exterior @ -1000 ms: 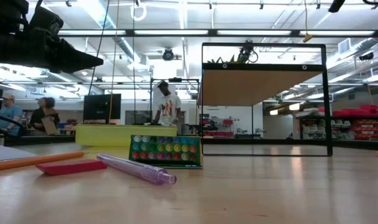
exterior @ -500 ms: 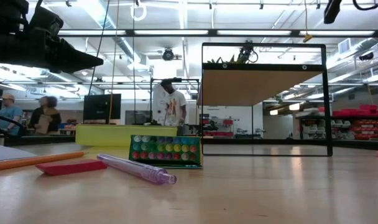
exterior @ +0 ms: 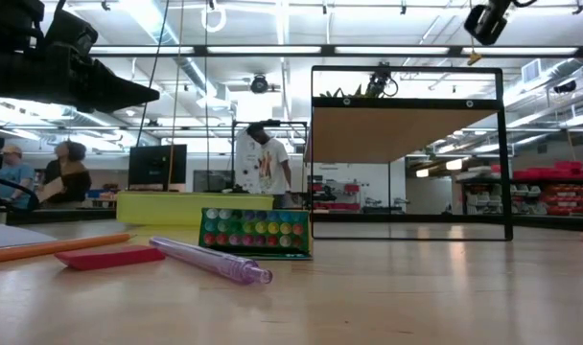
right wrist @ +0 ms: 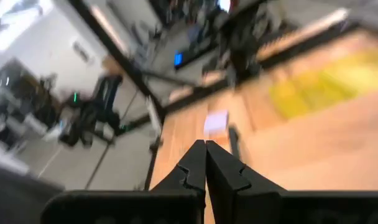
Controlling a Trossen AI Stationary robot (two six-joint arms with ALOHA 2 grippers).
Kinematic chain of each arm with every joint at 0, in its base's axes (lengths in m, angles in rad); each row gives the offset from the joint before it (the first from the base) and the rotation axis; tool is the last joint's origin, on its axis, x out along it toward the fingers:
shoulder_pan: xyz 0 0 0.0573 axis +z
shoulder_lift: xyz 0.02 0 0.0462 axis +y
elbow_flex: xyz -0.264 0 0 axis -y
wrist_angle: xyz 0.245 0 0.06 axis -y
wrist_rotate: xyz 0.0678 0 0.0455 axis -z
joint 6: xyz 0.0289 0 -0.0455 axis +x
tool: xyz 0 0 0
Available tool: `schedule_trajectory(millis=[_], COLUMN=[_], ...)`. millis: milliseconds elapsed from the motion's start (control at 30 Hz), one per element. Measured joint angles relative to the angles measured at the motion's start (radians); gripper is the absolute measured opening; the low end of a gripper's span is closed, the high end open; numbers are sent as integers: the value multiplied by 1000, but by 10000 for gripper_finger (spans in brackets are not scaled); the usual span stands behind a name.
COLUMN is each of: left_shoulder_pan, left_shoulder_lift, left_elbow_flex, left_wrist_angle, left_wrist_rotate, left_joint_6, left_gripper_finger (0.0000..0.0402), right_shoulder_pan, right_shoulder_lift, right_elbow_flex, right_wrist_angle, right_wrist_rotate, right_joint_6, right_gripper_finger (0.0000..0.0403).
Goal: Pack school essentials
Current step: Put the orange pencil into the yellow supply box
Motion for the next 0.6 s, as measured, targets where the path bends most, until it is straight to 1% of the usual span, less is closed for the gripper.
schedule_trajectory(millis=[100,267,400,600], left_shoulder_pan=[0,0,0,0], left_shoulder_lift=[0,0,0,0], left_elbow_flex=[0,0,0,0], left_wrist_angle=[0,0,0,0], left_wrist_rotate=[0,0,0,0], left_joint_6=[0,0,0,0], left_gripper_finger=[29,36,38,29], right_shoulder_pan=[21,73,125,189], right_shoulder_lift=[40,83,109,144], right_elbow_flex=[10,45,62,66], right_wrist_angle=[-71,-182,-209,-258], right_wrist_rotate=[-38,-44,-44,-20], right_joint_6=[-13,-64,-120,-169], right_gripper_finger=[21,45,67,98])
